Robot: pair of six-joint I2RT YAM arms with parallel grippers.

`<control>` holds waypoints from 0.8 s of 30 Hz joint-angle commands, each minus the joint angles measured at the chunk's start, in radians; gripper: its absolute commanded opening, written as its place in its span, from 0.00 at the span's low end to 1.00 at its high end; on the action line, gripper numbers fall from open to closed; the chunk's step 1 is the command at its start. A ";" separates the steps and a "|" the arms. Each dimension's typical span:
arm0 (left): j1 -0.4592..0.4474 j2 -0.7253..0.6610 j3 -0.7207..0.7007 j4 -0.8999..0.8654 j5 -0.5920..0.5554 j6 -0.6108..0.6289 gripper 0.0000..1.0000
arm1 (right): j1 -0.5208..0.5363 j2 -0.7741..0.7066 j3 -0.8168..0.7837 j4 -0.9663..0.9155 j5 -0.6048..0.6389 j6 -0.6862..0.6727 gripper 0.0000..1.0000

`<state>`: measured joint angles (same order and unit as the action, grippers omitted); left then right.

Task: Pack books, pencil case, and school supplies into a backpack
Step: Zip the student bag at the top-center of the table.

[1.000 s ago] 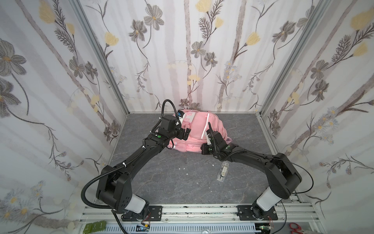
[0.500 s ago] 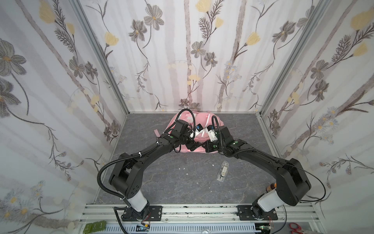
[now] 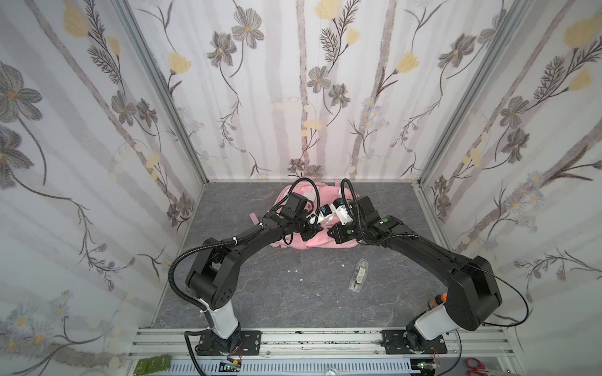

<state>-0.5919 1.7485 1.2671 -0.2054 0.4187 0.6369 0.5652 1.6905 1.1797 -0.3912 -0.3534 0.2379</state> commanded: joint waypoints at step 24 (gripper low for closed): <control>0.135 -0.250 -0.204 0.155 -0.214 0.046 0.07 | -0.257 -0.073 -0.010 -0.065 0.009 -0.080 0.00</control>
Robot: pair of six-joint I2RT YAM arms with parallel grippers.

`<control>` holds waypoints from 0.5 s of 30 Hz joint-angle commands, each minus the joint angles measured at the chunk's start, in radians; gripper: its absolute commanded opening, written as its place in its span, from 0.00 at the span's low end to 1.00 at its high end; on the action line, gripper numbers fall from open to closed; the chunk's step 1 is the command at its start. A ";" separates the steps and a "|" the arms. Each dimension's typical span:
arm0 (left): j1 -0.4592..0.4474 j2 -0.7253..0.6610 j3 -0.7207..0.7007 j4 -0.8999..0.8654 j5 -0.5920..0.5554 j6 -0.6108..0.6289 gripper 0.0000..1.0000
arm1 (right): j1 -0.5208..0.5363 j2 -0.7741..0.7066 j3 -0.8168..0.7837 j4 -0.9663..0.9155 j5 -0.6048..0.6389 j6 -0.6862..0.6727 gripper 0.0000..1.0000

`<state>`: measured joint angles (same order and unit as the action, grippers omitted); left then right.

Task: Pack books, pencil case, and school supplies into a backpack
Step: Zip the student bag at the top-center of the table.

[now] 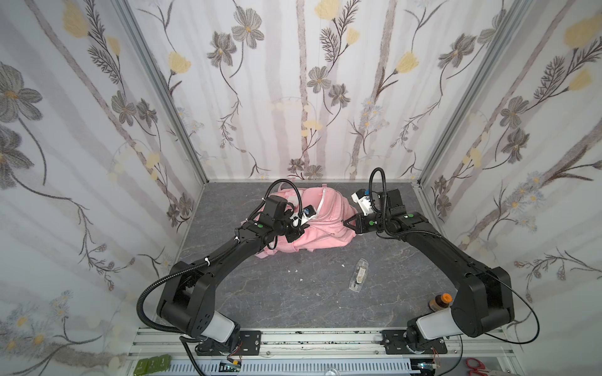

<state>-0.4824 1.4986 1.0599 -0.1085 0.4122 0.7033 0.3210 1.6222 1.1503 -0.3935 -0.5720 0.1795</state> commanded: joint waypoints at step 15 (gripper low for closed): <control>-0.220 -0.008 0.190 -0.216 -0.087 -0.018 0.67 | 0.236 -0.019 0.048 0.145 0.036 0.154 0.00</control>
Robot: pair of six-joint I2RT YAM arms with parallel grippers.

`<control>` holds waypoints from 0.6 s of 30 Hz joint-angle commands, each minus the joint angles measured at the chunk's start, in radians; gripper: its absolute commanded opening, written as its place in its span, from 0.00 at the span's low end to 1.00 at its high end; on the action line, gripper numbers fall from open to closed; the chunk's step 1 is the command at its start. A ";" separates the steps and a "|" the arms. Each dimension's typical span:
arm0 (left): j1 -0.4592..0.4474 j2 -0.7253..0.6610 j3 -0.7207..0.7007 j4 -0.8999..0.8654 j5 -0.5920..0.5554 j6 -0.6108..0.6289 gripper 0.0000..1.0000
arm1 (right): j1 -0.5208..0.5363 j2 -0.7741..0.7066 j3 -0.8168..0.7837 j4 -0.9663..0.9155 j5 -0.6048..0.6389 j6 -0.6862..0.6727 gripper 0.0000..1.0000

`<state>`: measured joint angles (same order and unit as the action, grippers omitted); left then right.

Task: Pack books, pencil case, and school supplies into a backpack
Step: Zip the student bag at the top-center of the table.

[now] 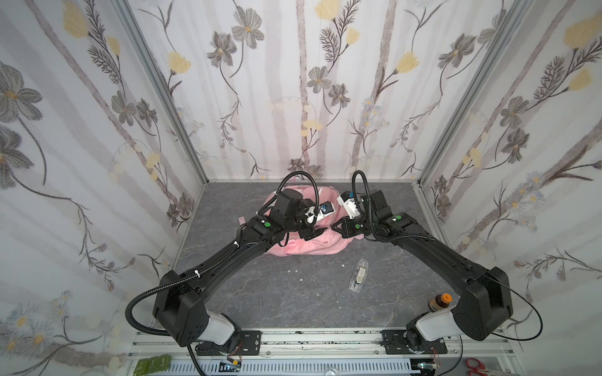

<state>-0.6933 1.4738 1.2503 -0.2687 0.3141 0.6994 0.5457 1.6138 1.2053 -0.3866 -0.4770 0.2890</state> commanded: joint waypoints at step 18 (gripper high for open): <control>0.000 0.073 -0.052 -0.112 -0.139 0.008 0.16 | 0.009 -0.057 -0.059 0.155 -0.041 0.052 0.00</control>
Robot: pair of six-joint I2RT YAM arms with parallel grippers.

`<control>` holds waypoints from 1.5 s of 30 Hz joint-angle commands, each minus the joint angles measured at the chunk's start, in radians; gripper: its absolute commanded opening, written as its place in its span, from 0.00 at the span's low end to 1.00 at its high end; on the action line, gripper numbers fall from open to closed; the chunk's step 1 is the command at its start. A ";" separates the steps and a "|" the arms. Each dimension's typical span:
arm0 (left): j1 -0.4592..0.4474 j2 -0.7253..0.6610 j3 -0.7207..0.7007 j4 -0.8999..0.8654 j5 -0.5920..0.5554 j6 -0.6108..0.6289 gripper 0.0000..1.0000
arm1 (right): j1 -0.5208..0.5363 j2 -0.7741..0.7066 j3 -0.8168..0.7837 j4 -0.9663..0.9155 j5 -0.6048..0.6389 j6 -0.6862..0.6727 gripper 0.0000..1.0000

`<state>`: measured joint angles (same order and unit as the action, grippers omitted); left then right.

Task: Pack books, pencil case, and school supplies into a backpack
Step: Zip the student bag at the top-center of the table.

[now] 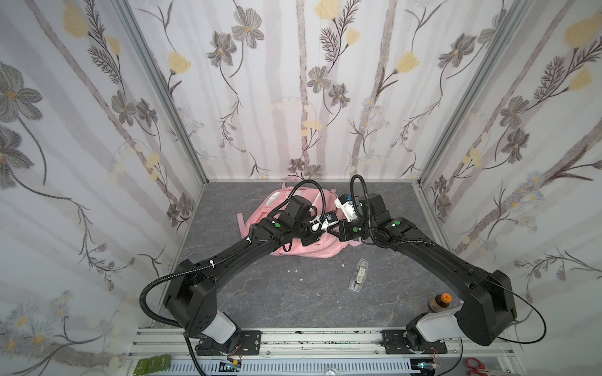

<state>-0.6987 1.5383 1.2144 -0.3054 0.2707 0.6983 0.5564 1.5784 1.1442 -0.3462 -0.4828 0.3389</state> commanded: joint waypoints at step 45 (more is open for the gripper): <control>0.145 -0.142 -0.054 -0.099 0.060 0.023 0.43 | 0.135 0.209 0.182 0.252 -0.043 0.110 0.00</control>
<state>-0.5507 1.3922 1.1812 -0.3923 0.3431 0.6819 0.6842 1.7878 1.3281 -0.2481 -0.4667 0.4271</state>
